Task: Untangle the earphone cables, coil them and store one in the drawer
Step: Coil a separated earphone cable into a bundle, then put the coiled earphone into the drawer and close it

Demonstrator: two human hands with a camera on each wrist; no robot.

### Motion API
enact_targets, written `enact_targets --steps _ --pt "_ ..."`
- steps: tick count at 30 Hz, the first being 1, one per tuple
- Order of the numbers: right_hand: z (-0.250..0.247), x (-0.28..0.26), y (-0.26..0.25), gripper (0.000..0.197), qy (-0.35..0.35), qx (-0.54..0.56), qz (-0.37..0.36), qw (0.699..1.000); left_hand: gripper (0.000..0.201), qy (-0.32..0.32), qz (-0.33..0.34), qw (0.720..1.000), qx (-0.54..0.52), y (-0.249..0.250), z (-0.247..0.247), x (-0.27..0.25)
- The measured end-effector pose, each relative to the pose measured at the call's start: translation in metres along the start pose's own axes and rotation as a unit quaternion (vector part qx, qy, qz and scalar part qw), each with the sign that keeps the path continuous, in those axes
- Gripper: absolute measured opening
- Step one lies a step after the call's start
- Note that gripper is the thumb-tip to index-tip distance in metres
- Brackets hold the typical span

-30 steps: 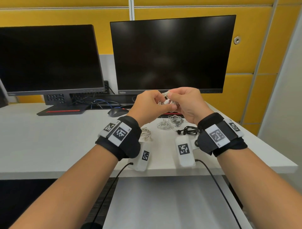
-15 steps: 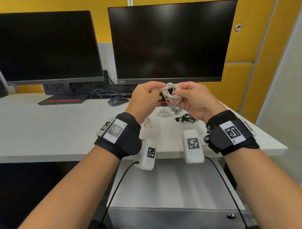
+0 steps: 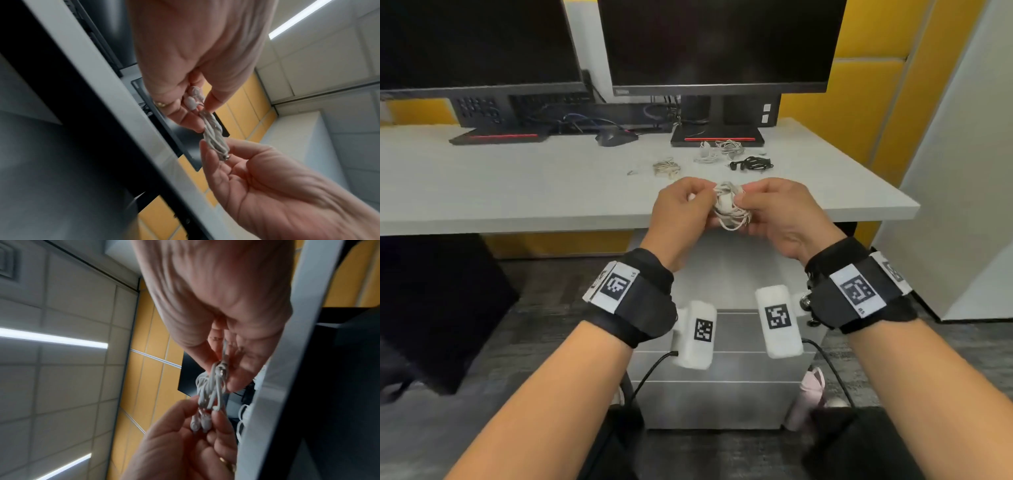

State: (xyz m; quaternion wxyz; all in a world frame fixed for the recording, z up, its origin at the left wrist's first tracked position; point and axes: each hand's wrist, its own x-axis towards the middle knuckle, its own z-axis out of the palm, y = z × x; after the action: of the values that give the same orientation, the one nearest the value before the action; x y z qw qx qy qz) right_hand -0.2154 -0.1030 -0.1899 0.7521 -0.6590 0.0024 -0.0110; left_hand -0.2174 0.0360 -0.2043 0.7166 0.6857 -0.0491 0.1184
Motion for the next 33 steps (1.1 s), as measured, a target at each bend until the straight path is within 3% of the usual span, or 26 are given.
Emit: enact_targets --steps 4,7,10,12,13,16,18,23,26,30,33 --pt "-0.004 -0.013 0.040 0.019 0.014 0.000 0.054 0.998 0.024 -0.006 -0.093 0.996 -0.012 -0.037 -0.003 -0.022" --pt "-0.004 -0.020 0.074 0.020 0.034 -0.010 0.084 0.996 0.021 0.025 -0.151 0.988 -0.021 -0.062 -0.006 -0.034" --pt "-0.005 -0.023 0.105 0.022 0.065 -0.004 0.121 0.991 0.021 0.045 -0.168 0.985 0.004 -0.089 -0.008 -0.042" --pt "-0.008 -0.023 0.122 0.023 0.083 -0.012 0.136 0.987 0.015 0.093 -0.151 0.981 0.084 -0.106 -0.013 -0.044" --pt "-0.010 -0.023 0.129 0.022 0.088 -0.020 0.141 0.986 0.011 0.127 -0.143 0.972 0.136 -0.113 -0.017 -0.045" --pt "-0.011 -0.023 0.143 0.019 0.102 -0.027 0.139 0.985 0.042 0.239 -0.133 0.908 0.318 -0.130 -0.035 -0.046" --pt "-0.011 -0.022 0.147 0.019 0.115 -0.034 0.125 0.985 0.058 0.275 -0.136 0.875 0.374 -0.137 -0.045 -0.048" --pt "-0.010 -0.022 0.152 0.017 0.131 -0.031 0.107 0.985 0.081 0.299 -0.104 0.891 0.326 -0.146 -0.057 -0.049" --pt "-0.013 -0.019 0.152 0.017 0.122 -0.037 0.095 0.987 0.093 0.326 -0.168 0.900 0.234 -0.153 -0.064 -0.048" --pt "-0.017 -0.014 0.144 0.018 0.085 -0.037 0.060 0.994 0.088 0.355 -0.231 0.900 0.097 -0.165 -0.081 -0.048" --pt "-0.021 -0.002 0.136 0.019 0.054 -0.053 0.046 0.996 0.083 0.337 -0.224 0.908 0.107 -0.173 -0.086 -0.057"
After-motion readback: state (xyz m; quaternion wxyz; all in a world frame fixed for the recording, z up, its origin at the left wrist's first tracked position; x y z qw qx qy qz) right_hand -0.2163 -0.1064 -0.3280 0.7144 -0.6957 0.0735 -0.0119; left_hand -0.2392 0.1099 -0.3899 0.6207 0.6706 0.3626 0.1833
